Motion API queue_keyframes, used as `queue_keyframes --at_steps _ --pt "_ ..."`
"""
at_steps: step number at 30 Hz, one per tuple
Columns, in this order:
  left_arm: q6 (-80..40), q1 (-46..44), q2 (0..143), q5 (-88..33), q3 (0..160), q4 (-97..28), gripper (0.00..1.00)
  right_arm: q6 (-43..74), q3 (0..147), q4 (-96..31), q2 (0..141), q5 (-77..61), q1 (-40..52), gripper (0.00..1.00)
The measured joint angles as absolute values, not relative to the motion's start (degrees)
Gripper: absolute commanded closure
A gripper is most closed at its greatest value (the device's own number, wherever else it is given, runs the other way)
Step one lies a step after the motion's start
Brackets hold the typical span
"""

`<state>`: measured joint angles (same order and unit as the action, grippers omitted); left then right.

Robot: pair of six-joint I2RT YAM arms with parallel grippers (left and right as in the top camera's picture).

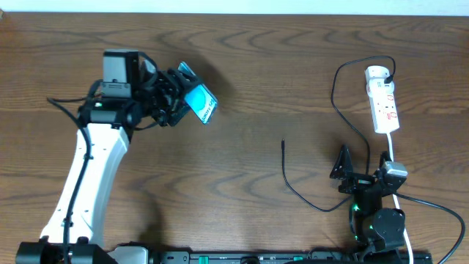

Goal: Plug charger to phone and switch on socket
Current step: 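Lift the phone with the left gripper and tilt it upright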

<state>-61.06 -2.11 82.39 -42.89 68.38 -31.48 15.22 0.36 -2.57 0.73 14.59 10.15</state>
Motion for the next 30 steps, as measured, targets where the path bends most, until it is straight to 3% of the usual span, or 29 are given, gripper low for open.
queue_keyframes --at_steps 8,17,30 --pt "-79.96 1.72 82.39 -56.64 68.38 -31.48 0.93 15.20 0.36 -2.57 0.73 14.59 10.15 0.01" --pt "-95.53 1.85 82.39 -62.96 68.38 -31.38 0.93 15.22 0.38 -2.57 0.73 14.59 10.15 0.01" --pt "-102.06 1.85 82.39 -65.76 68.38 -28.25 0.93 15.20 0.36 -2.57 0.73 14.59 10.15 0.01"
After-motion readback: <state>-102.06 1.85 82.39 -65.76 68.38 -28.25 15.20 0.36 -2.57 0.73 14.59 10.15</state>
